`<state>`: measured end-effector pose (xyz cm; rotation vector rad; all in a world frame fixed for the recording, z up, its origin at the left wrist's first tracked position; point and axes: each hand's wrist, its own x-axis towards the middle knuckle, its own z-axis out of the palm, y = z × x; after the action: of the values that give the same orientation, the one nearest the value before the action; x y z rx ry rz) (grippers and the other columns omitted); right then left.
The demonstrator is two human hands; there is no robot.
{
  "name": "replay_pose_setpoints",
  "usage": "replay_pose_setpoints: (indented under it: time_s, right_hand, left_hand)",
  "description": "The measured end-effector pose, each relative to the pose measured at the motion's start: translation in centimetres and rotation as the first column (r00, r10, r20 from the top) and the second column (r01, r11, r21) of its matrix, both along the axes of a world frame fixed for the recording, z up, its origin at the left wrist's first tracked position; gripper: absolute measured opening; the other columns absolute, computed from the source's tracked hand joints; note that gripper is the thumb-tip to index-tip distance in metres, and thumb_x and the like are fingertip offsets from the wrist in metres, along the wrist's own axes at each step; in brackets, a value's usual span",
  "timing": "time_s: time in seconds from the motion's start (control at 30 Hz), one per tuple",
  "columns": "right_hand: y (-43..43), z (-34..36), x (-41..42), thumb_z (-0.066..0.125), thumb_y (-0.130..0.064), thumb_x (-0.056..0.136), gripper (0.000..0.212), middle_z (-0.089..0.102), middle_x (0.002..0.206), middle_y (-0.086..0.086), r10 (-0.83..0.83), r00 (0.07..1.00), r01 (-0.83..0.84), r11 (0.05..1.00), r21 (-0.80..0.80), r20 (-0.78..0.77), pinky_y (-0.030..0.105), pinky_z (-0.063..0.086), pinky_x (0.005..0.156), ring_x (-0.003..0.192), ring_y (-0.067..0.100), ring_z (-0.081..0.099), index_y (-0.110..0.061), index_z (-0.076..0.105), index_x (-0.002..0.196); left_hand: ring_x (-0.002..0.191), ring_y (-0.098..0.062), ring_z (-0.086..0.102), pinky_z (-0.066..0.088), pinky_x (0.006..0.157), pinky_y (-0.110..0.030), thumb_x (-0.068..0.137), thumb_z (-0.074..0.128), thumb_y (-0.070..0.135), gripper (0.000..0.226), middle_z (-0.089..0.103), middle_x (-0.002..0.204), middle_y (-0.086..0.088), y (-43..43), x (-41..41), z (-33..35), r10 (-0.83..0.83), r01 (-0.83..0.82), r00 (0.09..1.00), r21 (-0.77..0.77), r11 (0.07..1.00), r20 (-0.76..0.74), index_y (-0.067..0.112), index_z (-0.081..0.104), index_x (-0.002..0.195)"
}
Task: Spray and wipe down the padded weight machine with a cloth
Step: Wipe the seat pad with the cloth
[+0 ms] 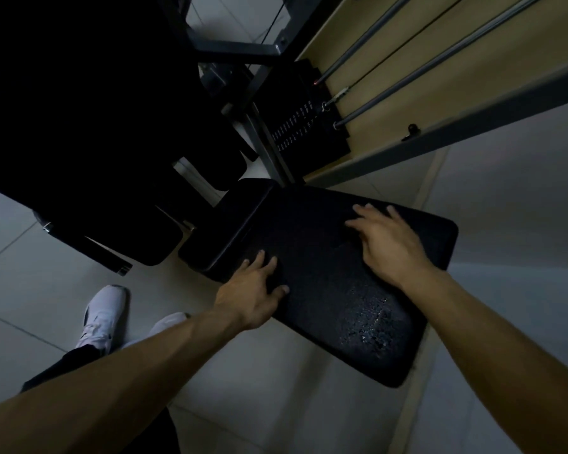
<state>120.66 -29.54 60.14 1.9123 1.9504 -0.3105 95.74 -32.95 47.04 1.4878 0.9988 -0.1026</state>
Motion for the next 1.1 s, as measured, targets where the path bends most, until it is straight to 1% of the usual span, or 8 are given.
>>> replay_pose_setpoints:
  time_s: [0.23, 0.37, 0.43, 0.57, 0.77, 0.9, 1.0, 1.1]
  right_hand:
    - [-10.4, 1.4, -6.6, 0.057, -0.008, 0.088, 0.041, 0.064, 0.141, 0.009, 0.296, 0.921, -0.339, 0.93, -0.142, -0.255, 0.046, 0.039, 0.116, 0.133, 0.027, 0.059, -0.016, 0.074, 0.124]
    - [-10.0, 3.2, -4.2, 0.069, -0.009, 0.083, 0.047, 0.059, 0.148, -0.001, 0.427, 0.863, -0.484, 0.85, -0.206, -0.27, 0.052, 0.034, 0.12, 0.141, 0.018, 0.051, -0.027, 0.072, 0.126]
    - [-6.4, 3.3, -1.1, 0.074, 0.005, 0.07, 0.062, 0.058, 0.149, 0.001, 0.325, 0.936, -0.342, 0.929, -0.138, -0.136, 0.061, 0.032, 0.119, 0.141, 0.021, 0.051, -0.026, 0.073, 0.124]
    - [-1.2, 3.6, 2.6, 0.06, 0.004, 0.09, 0.052, 0.047, 0.158, 0.002, -0.02, 0.999, 0.017, 0.998, 0.057, 0.046, 0.051, 0.012, 0.127, 0.151, 0.021, 0.037, -0.021, 0.067, 0.135]
    - [-10.6, 3.7, -4.4, 0.055, -0.004, 0.084, 0.042, 0.067, 0.136, 0.01, 0.259, 0.954, -0.26, 0.966, 0.014, -0.152, 0.053, 0.035, 0.115, 0.13, 0.029, 0.062, -0.015, 0.077, 0.118]
    - [-13.1, 5.8, -3.7, 0.049, -0.014, 0.093, 0.041, 0.06, 0.146, -0.001, 0.385, 0.882, -0.422, 0.902, -0.092, -0.272, 0.049, 0.029, 0.123, 0.142, 0.016, 0.05, -0.026, 0.072, 0.125]
    - [-8.8, 6.3, 1.0, 0.068, 0.002, 0.076, 0.053, 0.062, 0.145, 0.001, 0.289, 0.951, -0.288, 0.957, 0.025, -0.109, 0.063, 0.028, 0.119, 0.138, 0.021, 0.055, -0.024, 0.075, 0.122]
    - [-3.8, 6.6, 4.7, 0.067, 0.005, 0.085, 0.048, 0.059, 0.148, 0.006, 0.016, 1.0, -0.019, 0.987, 0.162, 0.022, 0.066, 0.02, 0.121, 0.141, 0.027, 0.052, -0.021, 0.072, 0.126]
  left_hand:
    - [0.157, -0.027, -0.004, 0.011, 0.128, -0.048, 0.104, 0.045, 0.052, 0.071, -0.007, 0.17, 0.009, 0.2, 1.2, 1.3, -0.059, 0.057, 0.995, 0.029, 0.998, 0.085, 0.04, 0.007, 0.162]
    - [0.157, -0.026, -0.006, 0.009, 0.128, -0.047, 0.104, 0.042, 0.055, 0.071, -0.01, 0.17, 0.009, 0.2, 1.0, 1.1, -0.099, 0.096, 0.992, 0.039, 0.995, 0.08, 0.041, 0.004, 0.162]
    - [0.157, -0.025, -0.007, 0.007, 0.128, -0.045, 0.104, 0.041, 0.055, 0.07, -0.011, 0.17, 0.009, 0.0, 0.9, 1.0, -0.087, 0.083, 0.993, 0.046, 0.995, 0.077, 0.041, 0.004, 0.162]
    - [0.157, -0.023, -0.006, 0.008, 0.128, -0.044, 0.104, 0.041, 0.057, 0.07, -0.01, 0.17, 0.011, -0.3, 0.9, 1.1, -0.065, 0.061, 0.995, 0.053, 0.997, 0.072, 0.042, 0.004, 0.162]
    - [0.157, -0.028, 0.003, 0.014, 0.128, -0.047, 0.102, 0.052, 0.048, 0.072, -0.002, 0.171, 0.005, 0.6, 2.1, 2.4, -0.021, 0.021, 1.0, -0.005, 1.0, -0.006, 0.038, 0.013, 0.162]
    - [0.157, -0.026, 0.002, 0.012, 0.128, -0.046, 0.103, 0.053, 0.044, 0.07, -0.002, 0.171, 0.005, 0.8, 4.0, 5.1, -0.048, 0.042, 0.991, 0.052, 0.998, 0.125, 0.036, 0.016, 0.162]
    - [0.157, -0.026, -0.007, 0.012, 0.125, -0.06, 0.101, 0.05, 0.053, 0.073, -0.008, 0.17, 0.01, 0.0, 4.9, 5.9, -0.097, 0.085, 0.976, 0.071, 0.994, 0.197, 0.041, 0.011, 0.162]
    - [0.156, -0.021, -0.013, 0.01, 0.124, -0.063, 0.101, 0.045, 0.06, 0.073, -0.013, 0.169, 0.014, -0.7, 4.7, 5.5, -0.108, 0.093, 0.974, 0.083, 0.992, 0.199, 0.044, 0.005, 0.161]
